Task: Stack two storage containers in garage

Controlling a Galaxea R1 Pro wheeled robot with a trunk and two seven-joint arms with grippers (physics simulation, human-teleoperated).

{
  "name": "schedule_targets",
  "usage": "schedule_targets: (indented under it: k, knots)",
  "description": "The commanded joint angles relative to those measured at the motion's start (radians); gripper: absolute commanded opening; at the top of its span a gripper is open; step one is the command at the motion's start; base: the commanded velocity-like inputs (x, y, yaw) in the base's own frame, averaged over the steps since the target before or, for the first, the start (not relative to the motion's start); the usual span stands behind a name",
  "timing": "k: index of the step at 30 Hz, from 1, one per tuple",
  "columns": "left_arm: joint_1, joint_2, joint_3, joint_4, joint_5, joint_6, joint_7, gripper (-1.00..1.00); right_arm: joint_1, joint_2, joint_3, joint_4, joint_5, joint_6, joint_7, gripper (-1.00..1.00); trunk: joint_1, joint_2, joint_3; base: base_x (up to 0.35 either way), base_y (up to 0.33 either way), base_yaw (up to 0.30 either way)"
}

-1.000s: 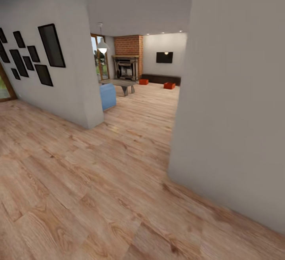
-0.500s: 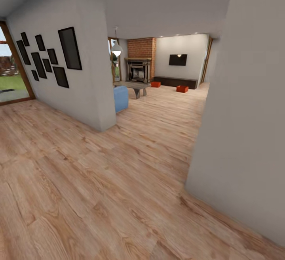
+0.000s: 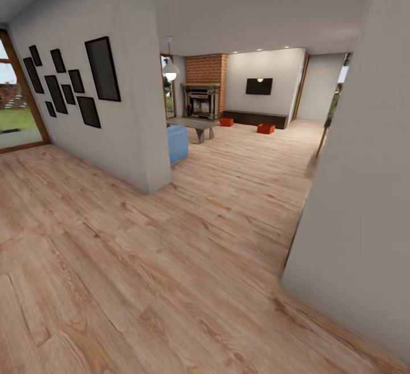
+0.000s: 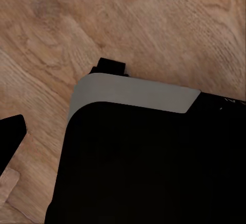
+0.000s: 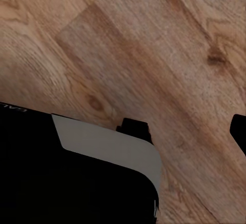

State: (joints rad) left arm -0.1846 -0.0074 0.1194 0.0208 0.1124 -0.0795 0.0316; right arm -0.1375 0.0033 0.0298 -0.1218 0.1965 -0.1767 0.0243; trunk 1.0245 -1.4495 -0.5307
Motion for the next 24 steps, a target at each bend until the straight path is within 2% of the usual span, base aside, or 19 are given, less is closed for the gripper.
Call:
schedule_targets:
  k: [1, 12, 24]
  knots:
    - [-0.001, 0.000, 0.005, 0.002, 0.006, -0.005, 0.001, 1.00, -0.001, 0.000, 0.002, 0.001, 0.001, -0.003, 0.000, 1.00, 0.000, 0.000, -0.001, 0.285, 0.206, 0.000]
    - [-0.001, 0.000, 0.005, 0.002, 0.006, -0.005, 0.001, 1.00, -0.001, 0.004, 0.001, 0.001, 0.000, -0.003, 0.000, 1.00, 0.000, 0.000, -0.001, 0.285, 0.206, 0.004]
    - [-0.001, 0.000, 0.005, 0.002, 0.006, -0.005, 0.001, 1.00, -0.001, -0.002, -0.002, 0.001, -0.009, -0.003, -0.001, 1.00, 0.000, 0.000, -0.015, 0.285, 0.206, 0.105]
